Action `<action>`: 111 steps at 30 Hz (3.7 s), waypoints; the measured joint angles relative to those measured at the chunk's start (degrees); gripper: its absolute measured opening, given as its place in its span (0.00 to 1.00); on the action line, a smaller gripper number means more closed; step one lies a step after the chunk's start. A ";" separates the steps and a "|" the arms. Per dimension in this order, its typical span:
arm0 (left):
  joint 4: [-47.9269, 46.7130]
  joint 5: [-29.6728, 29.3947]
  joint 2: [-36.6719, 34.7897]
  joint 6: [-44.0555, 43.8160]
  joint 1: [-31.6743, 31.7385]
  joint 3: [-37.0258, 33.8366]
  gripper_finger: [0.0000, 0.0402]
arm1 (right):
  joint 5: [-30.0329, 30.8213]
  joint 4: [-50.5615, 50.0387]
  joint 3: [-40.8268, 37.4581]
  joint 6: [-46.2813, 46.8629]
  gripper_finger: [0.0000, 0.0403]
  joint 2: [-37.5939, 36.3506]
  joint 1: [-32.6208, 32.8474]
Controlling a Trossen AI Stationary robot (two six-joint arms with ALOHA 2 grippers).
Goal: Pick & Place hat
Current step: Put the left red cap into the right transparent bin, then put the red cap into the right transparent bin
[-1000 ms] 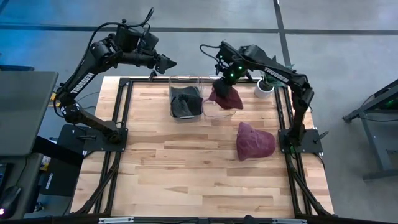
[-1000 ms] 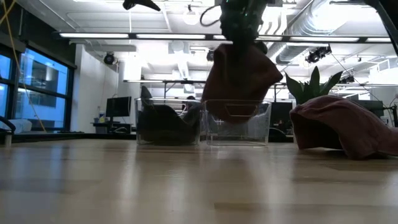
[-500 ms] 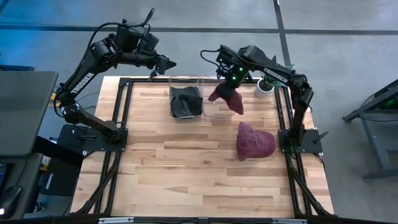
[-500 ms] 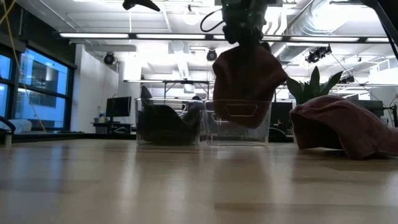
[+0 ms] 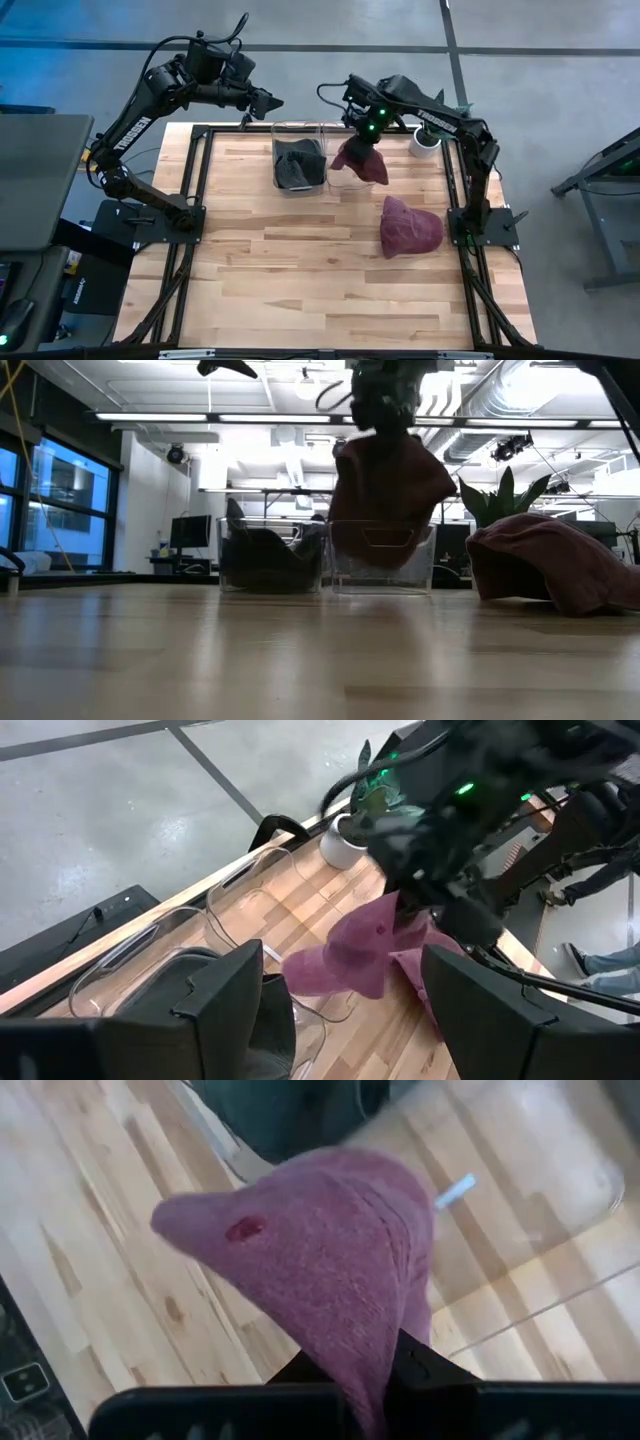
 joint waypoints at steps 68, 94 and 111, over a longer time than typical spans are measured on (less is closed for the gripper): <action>-3.07 0.22 0.00 -0.51 -0.02 0.00 0.66 | 30.59 18.88 1.14 -5.73 0.58 9.93 -1.30; -4.70 3.71 -2.90 -1.13 0.00 -0.02 0.66 | 11.92 7.73 13.88 -8.26 0.71 2.36 2.34; 30.43 18.65 -30.79 -22.07 -0.04 -46.39 0.66 | 14.41 14.57 8.35 -6.78 0.71 -20.21 5.69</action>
